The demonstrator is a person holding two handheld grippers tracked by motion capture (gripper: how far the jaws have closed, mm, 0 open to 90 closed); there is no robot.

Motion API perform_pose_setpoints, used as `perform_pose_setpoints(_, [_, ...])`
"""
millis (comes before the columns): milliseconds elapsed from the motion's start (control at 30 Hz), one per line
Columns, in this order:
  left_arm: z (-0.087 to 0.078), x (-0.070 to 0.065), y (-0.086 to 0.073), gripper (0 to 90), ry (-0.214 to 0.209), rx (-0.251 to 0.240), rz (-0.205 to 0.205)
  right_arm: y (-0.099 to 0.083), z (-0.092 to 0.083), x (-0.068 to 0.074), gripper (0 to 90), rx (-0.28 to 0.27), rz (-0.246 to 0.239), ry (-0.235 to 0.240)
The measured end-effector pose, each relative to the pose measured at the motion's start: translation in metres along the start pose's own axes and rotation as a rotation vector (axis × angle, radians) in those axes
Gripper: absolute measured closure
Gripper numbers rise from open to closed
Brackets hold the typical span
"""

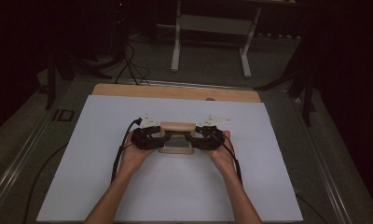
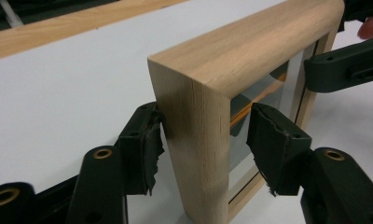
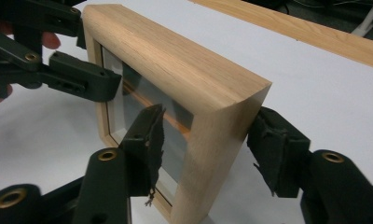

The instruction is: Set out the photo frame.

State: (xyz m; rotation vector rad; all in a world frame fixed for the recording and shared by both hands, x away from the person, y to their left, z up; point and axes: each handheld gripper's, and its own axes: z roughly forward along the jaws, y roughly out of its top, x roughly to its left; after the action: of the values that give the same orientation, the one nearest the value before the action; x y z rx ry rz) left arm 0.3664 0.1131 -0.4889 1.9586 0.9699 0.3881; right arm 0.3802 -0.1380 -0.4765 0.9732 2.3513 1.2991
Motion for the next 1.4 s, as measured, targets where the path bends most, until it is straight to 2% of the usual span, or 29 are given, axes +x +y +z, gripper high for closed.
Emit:
perform_pose_setpoints(200, [0.0002,0.0004,-0.0002,41.4,0.001,0.005,-0.008,0.0004,-0.0015,-0.0014,39.7,-0.004,0.005,-0.001])
perform_pose_setpoints(467, [-0.001,-0.0013,0.0002,42.4,0.01,0.012,-0.01,-0.0004,-0.0016,-0.0019,39.7,0.0,0.009,-0.001])
perform_pose_setpoints(567, [-0.0018,-0.0025,0.0003,42.8,0.015,0.017,-0.009,-0.0007,-0.0028,-0.0025,44.2,0.0,0.008,-0.005])
perform_pose_setpoints(833, [-0.0045,-0.0036,-0.0008,44.8,0.015,0.021,-0.005,-0.0032,-0.0079,-0.006,48.6,-0.002,0.008,-0.003])
perform_pose_setpoints(900, [-0.0049,-0.0041,-0.0006,45.3,0.016,0.023,-0.005,-0.0032,-0.0086,-0.0072,52.8,-0.003,0.01,-0.005])
perform_pose_setpoints(1133, [-0.0049,-0.0046,-0.0012,45.8,0.024,0.027,-0.012,-0.0016,-0.0071,-0.0064,56.2,0.001,-0.001,-0.01])
perform_pose_setpoints(1300, [-0.0046,-0.004,-0.0016,45.8,0.023,0.026,-0.015,-0.0009,-0.0052,-0.0069,55.9,-0.003,0.002,-0.011])
perform_pose_setpoints(1400, [-0.0036,-0.0027,-0.002,44.4,0.019,0.029,-0.02,-0.001,-0.005,-0.0069,49.3,-0.002,0.003,-0.008])
